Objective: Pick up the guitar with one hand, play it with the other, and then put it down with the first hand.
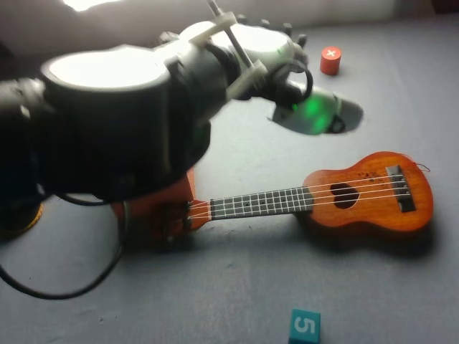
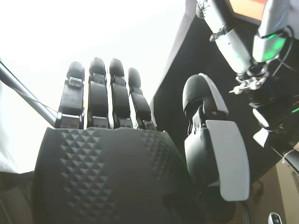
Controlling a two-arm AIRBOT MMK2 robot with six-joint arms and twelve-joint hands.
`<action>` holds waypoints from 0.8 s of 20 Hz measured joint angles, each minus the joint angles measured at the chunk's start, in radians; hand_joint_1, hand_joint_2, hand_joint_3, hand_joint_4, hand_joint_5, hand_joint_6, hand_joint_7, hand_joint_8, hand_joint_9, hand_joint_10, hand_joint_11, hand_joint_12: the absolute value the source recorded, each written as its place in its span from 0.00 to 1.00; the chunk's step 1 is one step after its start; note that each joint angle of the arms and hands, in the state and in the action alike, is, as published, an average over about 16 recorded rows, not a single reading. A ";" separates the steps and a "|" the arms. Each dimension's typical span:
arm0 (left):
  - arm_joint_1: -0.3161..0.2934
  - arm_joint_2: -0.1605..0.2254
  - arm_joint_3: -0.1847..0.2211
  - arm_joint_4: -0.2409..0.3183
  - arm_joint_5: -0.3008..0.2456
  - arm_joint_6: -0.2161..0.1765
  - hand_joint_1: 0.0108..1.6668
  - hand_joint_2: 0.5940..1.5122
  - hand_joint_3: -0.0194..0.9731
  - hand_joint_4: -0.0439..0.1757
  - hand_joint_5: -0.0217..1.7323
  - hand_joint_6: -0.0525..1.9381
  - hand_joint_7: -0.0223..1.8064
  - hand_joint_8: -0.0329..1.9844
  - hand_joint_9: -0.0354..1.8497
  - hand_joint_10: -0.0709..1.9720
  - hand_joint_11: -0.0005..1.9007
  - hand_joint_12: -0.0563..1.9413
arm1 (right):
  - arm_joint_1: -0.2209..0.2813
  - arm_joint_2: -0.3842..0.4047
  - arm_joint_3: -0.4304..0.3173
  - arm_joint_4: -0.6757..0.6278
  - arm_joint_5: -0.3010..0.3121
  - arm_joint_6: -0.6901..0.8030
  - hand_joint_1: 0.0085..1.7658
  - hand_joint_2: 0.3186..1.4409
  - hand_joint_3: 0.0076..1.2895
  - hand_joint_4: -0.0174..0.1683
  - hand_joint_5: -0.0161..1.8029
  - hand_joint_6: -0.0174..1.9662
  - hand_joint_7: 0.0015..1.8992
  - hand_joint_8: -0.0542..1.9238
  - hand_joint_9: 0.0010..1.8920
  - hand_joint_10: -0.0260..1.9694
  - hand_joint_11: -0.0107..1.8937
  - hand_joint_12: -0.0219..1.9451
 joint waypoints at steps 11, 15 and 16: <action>-0.191 0.121 -0.063 -0.331 -0.051 0.340 0.05 0.78 0.02 0.21 0.50 0.37 0.51 0.61 0.44 0.78 0.29 0.93 | 0.000 0.001 -0.013 -0.026 0.007 0.000 0.18 0.92 0.01 0.11 0.29 0.69 0.38 0.61 0.30 0.81 0.21 0.95; -0.223 0.146 -0.072 -0.389 -0.050 0.404 0.09 0.83 0.02 0.21 0.49 0.47 0.52 0.70 0.47 0.83 0.33 0.96 | -0.003 0.003 -0.021 -0.040 0.006 0.000 0.22 0.94 0.02 0.15 0.34 0.76 0.41 0.74 0.34 0.88 0.27 0.98; -0.229 0.151 -0.073 -0.399 -0.050 0.415 0.10 0.83 0.02 0.21 0.49 0.49 0.52 0.70 0.47 0.83 0.34 0.96 | -0.004 0.003 -0.024 -0.044 0.005 0.000 0.22 0.94 0.02 0.15 0.34 0.77 0.41 0.76 0.35 0.89 0.28 0.98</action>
